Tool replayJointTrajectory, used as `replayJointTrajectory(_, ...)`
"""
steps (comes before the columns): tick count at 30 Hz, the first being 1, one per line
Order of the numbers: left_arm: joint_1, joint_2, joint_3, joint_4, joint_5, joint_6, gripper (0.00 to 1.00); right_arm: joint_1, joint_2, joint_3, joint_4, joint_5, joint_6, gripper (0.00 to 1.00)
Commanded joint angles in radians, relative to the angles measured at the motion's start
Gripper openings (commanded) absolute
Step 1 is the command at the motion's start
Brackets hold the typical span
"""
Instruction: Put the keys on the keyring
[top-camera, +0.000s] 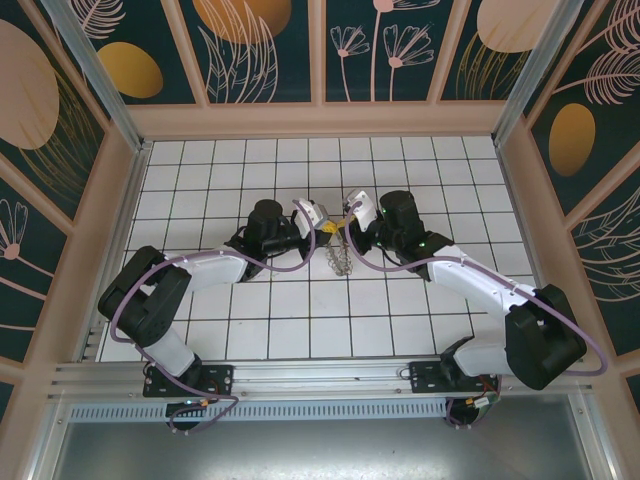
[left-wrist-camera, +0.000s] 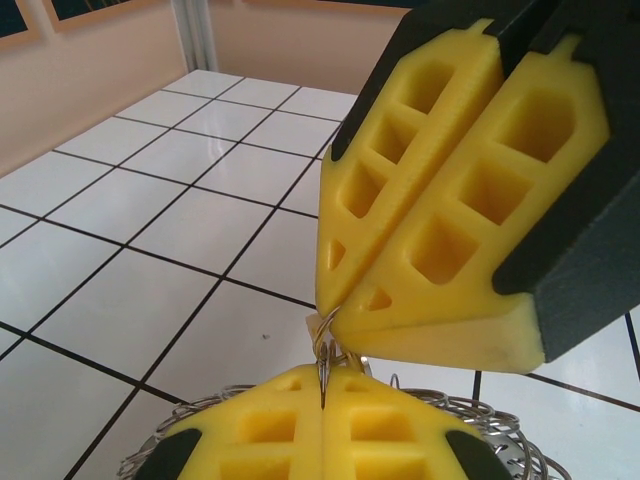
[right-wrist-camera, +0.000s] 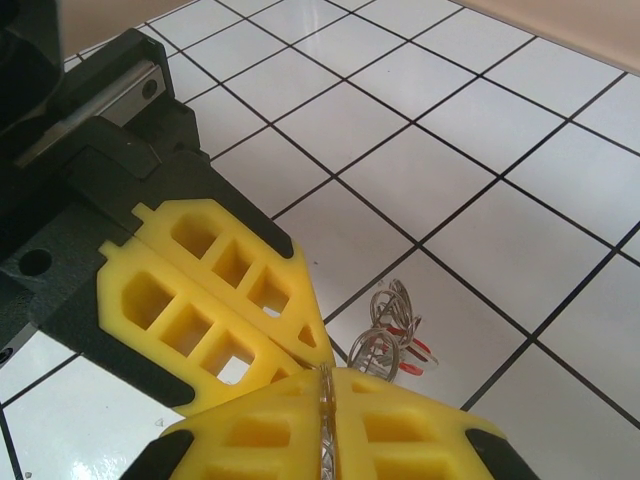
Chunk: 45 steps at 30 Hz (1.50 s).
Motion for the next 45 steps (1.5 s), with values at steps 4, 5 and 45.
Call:
replayJointTrajectory(4,-0.003,-0.007,0.005,0.038,0.022,0.009,0.0,-0.005,0.009,0.038,-0.011,-0.005,-0.017,0.11)
replayJointTrajectory(5,-0.003,-0.006,0.007,0.04,0.024,0.01,0.0,-0.006,0.011,0.042,-0.012,-0.007,-0.016,0.11)
replayJointTrajectory(45,-0.003,-0.005,0.008,0.043,0.011,0.003,0.0,-0.006,0.035,0.06,-0.018,0.038,-0.016,0.0)
